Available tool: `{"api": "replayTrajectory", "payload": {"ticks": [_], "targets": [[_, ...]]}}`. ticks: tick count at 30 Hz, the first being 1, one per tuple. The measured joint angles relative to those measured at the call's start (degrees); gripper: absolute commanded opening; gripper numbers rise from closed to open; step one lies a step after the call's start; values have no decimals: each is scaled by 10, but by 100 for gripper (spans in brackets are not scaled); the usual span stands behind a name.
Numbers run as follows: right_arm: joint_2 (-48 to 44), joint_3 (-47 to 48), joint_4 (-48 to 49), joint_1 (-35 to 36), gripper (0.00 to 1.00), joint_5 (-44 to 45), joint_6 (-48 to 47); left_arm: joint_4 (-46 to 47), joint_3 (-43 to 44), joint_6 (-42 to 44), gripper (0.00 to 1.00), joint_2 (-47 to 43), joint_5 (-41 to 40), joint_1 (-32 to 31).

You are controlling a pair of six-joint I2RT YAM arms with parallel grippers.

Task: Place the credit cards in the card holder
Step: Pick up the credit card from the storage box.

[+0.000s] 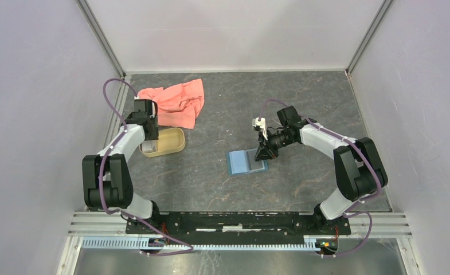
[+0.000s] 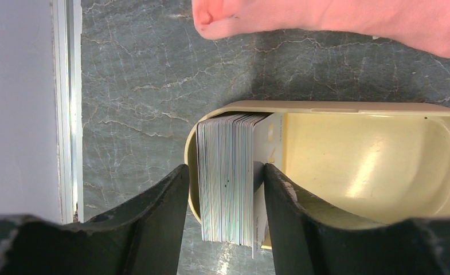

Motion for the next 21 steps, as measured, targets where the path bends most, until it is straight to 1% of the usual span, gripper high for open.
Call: {"api": "replayTrajectory", "payload": {"ticks": [13, 17, 21], "targets": [[0, 0, -4, 0, 18, 0, -2, 0, 0, 0, 27, -9, 28, 0], [0, 0, -8, 0, 17, 0, -5, 0, 0, 0, 15, -9, 35, 0], [0, 0, -10, 0, 18, 0, -7, 2, 0, 0, 9, -9, 44, 0]]}}
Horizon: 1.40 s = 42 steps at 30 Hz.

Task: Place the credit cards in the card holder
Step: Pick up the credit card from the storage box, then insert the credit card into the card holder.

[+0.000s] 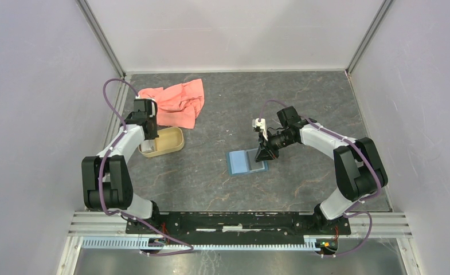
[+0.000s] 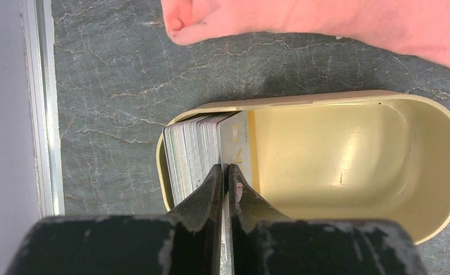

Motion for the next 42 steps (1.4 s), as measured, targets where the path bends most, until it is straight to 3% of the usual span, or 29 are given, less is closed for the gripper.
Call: {"api": "replayTrajectory", "payload": {"ticks": [5, 17, 22, 27, 30, 33, 37, 42], "targets": [[0, 0, -1, 0, 18, 0, -4, 1, 0, 0, 2, -1, 10, 0], [0, 0, -2, 0, 18, -2, -4, -2, 0, 0, 2, -28, 39, 1], [0, 0, -3, 0, 18, -6, -6, -5, 0, -2, 2, -42, 91, 1], [0, 2, -7, 0, 18, -6, -12, -2, -1, -43, 2, -75, 214, 1], [-1, 3, -11, -1, 18, -6, -18, 63, -27, -106, 2, -103, 331, 1], [-6, 3, -13, -7, 18, -5, -21, 187, -96, -211, 2, -126, 442, -9], [-21, 3, -13, -21, 18, -6, -23, 332, -190, -326, 2, -131, 498, -90], [-26, 3, -13, -32, 18, -5, -23, 501, -269, -430, 2, -119, 508, -222]]}}
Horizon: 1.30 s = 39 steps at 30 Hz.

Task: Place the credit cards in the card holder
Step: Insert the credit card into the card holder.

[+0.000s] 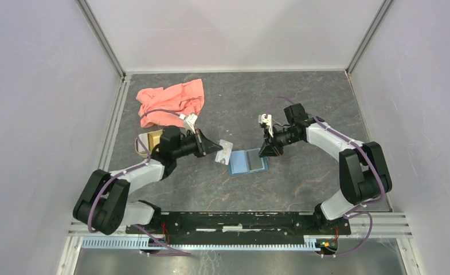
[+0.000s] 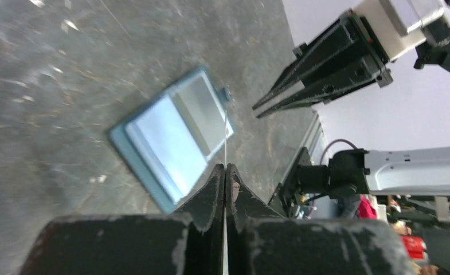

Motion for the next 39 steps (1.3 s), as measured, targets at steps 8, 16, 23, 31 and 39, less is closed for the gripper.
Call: {"api": "replayTrajectory", "payload": {"ticks": [8, 16, 23, 31, 39], "targets": [[6, 0, 7, -6, 18, 11, 11, 225, -63, -117, 2, 126, -36, -82], [47, 0, 13, -8, 16, 11, 22, 397, -53, -211, 2, 293, -46, -120], [87, 0, 11, -8, 15, 17, 31, 441, -35, -237, 2, 355, -59, -132], [107, 0, 13, -7, 14, 39, 42, 451, -28, -242, 2, 397, -65, -135], [119, 2, 13, -5, 14, 59, 50, 430, -7, -245, 2, 403, -75, -135]]}}
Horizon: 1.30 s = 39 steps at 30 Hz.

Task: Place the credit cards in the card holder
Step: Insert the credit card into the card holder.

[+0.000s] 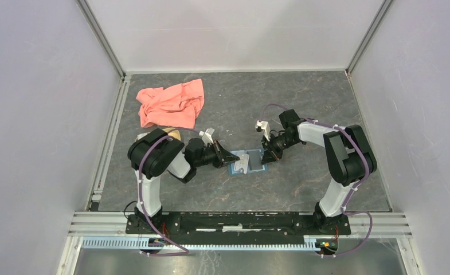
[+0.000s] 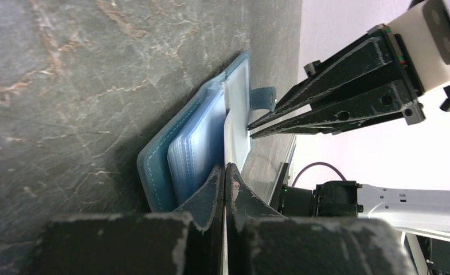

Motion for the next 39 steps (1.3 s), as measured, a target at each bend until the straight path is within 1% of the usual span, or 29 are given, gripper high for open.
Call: {"api": "replayTrajectory", "payload": {"ticks": [13, 22, 39], "targets": [[0, 5, -1, 5, 14, 12, 6, -95, 25, 1, 2, -18, -16, 0], [0, 5, -1, 7, 14, 15, 6, -169, 29, 23, 2, -67, -46, -1], [0, 6, -1, 9, 14, 17, 6, -201, 49, 24, 2, -68, -50, -11]]}}
